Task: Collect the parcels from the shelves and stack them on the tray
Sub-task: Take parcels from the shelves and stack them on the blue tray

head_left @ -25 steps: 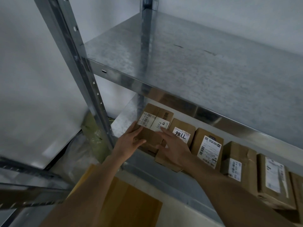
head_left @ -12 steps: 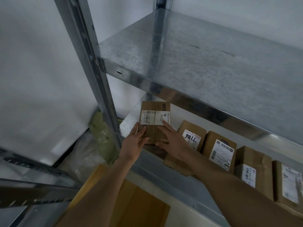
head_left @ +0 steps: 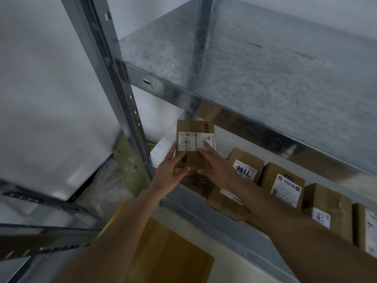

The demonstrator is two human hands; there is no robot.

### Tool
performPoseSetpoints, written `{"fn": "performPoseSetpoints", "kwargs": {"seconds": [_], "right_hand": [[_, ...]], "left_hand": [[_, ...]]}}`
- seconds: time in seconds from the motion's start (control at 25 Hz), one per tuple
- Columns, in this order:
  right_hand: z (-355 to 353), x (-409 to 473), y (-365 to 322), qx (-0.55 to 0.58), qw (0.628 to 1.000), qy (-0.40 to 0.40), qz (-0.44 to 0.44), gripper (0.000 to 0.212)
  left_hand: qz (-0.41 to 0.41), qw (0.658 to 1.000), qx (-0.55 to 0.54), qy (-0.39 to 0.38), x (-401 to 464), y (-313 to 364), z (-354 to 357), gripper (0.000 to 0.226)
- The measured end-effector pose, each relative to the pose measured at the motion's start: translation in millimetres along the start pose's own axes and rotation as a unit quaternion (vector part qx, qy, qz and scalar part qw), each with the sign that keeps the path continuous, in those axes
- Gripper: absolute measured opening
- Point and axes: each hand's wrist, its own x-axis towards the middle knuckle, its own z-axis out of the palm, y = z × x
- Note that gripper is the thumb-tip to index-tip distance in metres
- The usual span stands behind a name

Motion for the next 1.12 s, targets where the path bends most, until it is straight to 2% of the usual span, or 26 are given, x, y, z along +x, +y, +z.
{"fn": "performPoseSetpoints", "kwargs": {"seconds": [0.12,0.36,0.6,0.72,0.88,1.12], "right_hand": [[3.5,1.8,1.8,0.020,1.000,0.005,0.001,0.070],[-0.2,-2.6,-1.2,0.031,0.999,0.013,-0.008,0.069],[-12.7,-32.8,-19.4,0.027,0.999,0.005,-0.030,0.068],[-24.2,-60.8,-34.8,0.043,0.996,0.013,-0.071,0.069],[-37.3,-114.0,-56.7,0.074,0.989,0.019,-0.127,0.071],[-60.3,-232.7,-95.8,0.073,0.971,0.023,-0.225,0.070]], "left_hand": [[-0.035,0.999,-0.011,-0.002,4.5,-0.1,-0.4,0.069],[-0.037,0.997,-0.046,0.042,-0.9,13.1,0.3,0.071],[-0.067,0.997,0.000,0.047,-30.6,43.7,-12.4,0.071],[-0.085,0.994,0.021,0.060,-56.1,67.5,-20.9,0.074],[-0.068,0.990,0.036,0.115,-107.0,108.4,-28.3,0.077],[-0.083,0.975,0.044,0.200,-223.4,206.7,-33.9,0.078]]}}
